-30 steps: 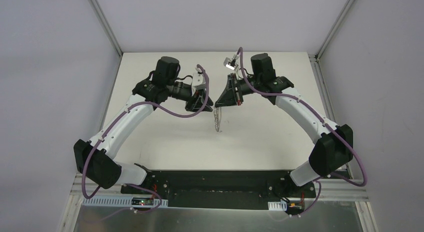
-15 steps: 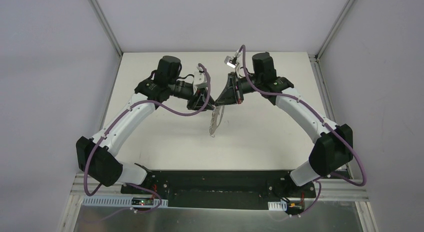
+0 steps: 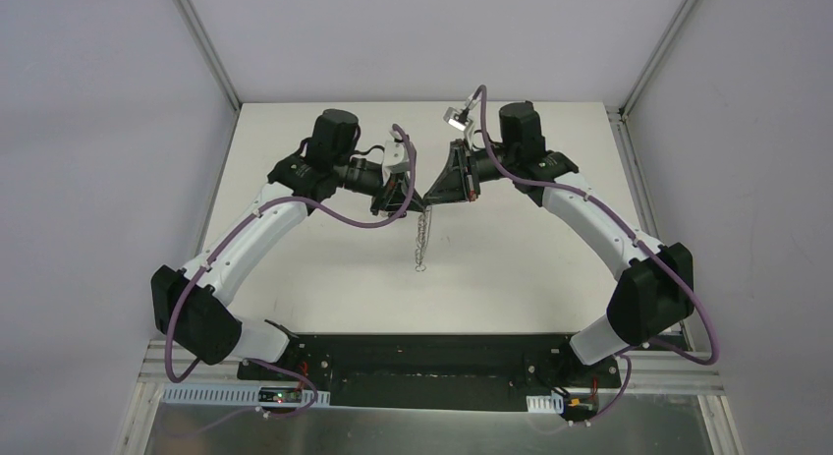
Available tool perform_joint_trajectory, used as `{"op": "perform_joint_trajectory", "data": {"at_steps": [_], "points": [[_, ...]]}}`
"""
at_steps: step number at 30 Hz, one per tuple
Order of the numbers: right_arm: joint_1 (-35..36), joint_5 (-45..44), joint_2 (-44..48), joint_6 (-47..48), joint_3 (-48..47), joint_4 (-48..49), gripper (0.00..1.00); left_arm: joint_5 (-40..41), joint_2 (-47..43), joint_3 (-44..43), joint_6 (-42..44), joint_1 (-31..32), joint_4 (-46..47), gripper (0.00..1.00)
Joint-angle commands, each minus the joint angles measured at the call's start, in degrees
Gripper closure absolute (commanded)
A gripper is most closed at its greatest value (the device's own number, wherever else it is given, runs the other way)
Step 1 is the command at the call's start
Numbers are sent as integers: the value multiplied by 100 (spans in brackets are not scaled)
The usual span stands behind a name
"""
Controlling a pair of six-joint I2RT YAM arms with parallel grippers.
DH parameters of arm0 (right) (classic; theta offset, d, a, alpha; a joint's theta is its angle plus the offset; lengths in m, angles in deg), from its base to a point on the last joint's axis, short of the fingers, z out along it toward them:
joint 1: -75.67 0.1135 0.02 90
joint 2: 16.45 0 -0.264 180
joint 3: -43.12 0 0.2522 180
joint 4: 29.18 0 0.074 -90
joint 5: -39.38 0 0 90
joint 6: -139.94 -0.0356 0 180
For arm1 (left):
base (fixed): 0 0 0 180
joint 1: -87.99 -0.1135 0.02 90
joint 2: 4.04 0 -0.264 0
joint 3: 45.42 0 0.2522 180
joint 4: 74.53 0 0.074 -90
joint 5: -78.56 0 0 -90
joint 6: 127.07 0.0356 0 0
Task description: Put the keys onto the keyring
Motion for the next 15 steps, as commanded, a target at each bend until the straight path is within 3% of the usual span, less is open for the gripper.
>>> {"op": "perform_joint_trajectory", "data": {"at_steps": [1, 6, 8, 11, 15], "points": [[-47, 153, 157, -134, 0, 391, 100, -308, 6, -3, -8, 54, 156, 100], [-115, 60, 212, -182, 30, 423, 100, -301, -40, 12, 11, 54, -10, 100], [-171, 5, 249, -191, 40, 417, 94, -313, -90, 42, -93, 54, 19, 100], [-280, -116, 390, -160, 111, 407, 76, -431, -175, 140, -483, 45, 293, 100], [-361, -326, 612, 400, 145, -56, 62, -640, -289, 511, -1607, 6, 1389, 100]]}}
